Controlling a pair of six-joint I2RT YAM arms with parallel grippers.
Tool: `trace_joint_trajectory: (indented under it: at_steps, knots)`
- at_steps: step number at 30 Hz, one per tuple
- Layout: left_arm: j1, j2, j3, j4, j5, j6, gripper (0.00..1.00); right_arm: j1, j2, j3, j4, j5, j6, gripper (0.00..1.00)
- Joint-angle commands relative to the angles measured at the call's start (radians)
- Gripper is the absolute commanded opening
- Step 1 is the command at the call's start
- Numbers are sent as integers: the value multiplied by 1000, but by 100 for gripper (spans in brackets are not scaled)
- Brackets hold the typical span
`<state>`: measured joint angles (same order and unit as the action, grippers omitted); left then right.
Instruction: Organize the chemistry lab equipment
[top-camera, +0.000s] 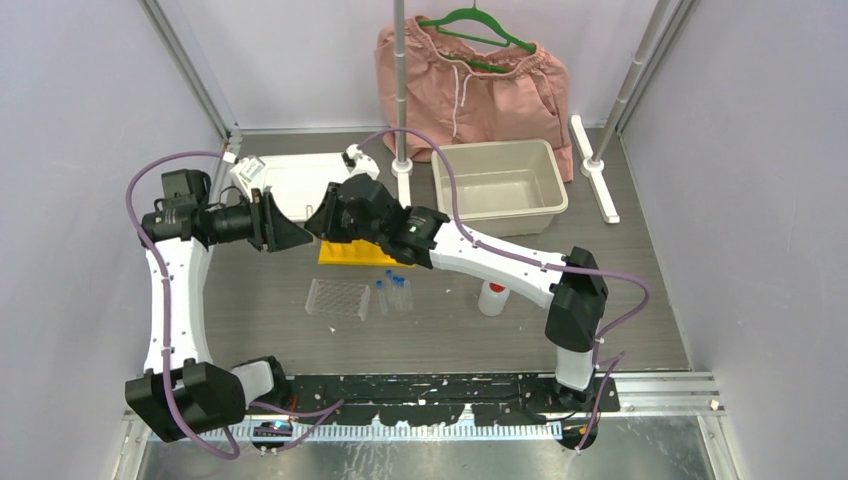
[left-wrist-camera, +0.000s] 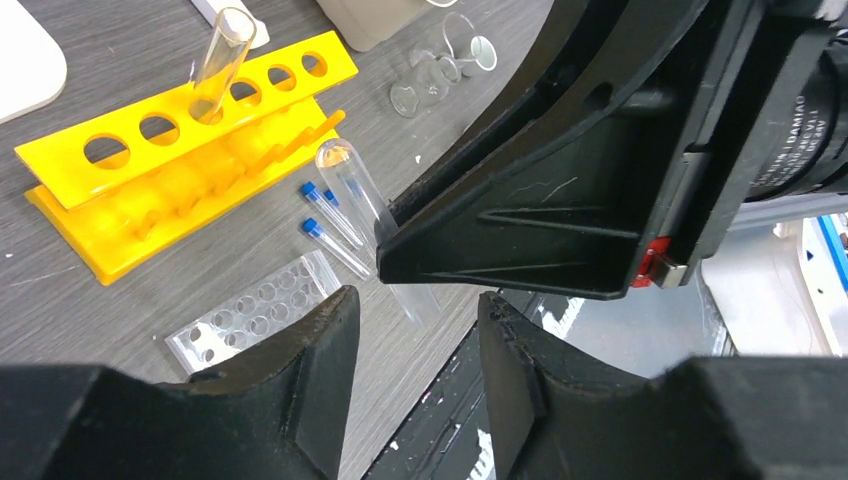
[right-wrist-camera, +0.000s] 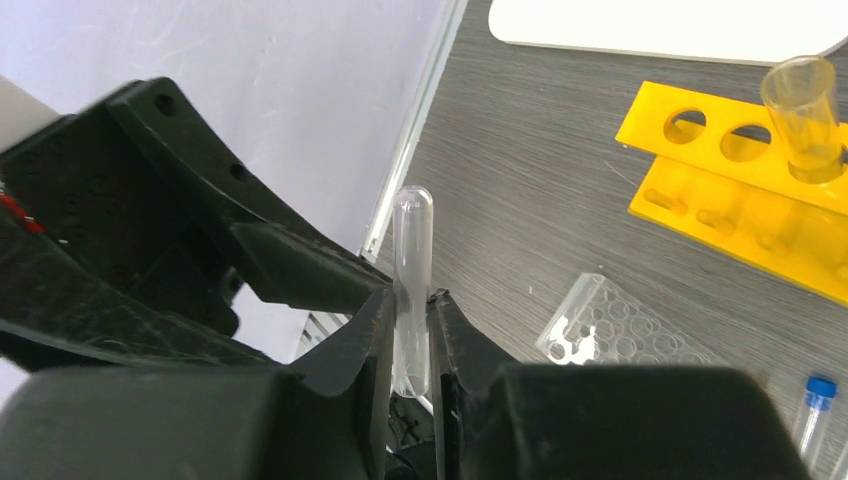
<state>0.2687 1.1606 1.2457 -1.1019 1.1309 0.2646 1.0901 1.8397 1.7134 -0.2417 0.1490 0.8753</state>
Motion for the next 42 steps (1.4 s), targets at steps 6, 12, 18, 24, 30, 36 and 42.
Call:
trace_joint_trajectory:
  at_steps: [6, 12, 18, 24, 30, 36, 42]
  knots:
    - [2, 7, -15, 21, 47, -11, 45, 7, -7, 65, 115, -7, 23, 1]
    - [3, 21, -13, 37, 44, -26, 40, 11, 0, 79, 123, -21, 20, 1]
    - [4, 30, -14, 47, 34, -24, 18, 12, 7, 88, 117, -34, 12, 15]
    - [3, 28, -15, 29, 10, 33, 3, -13, 36, 198, -34, -50, -33, 65]
    - [4, 14, -8, -11, 3, 109, 0, -59, 112, 375, -251, -155, -104, 70]
    - [2, -11, -12, -36, 5, 167, 0, -86, 185, 539, -418, -313, -186, 64]
    - [2, -36, -19, -59, 13, 218, 0, -91, 205, 586, -450, -335, -203, 57]
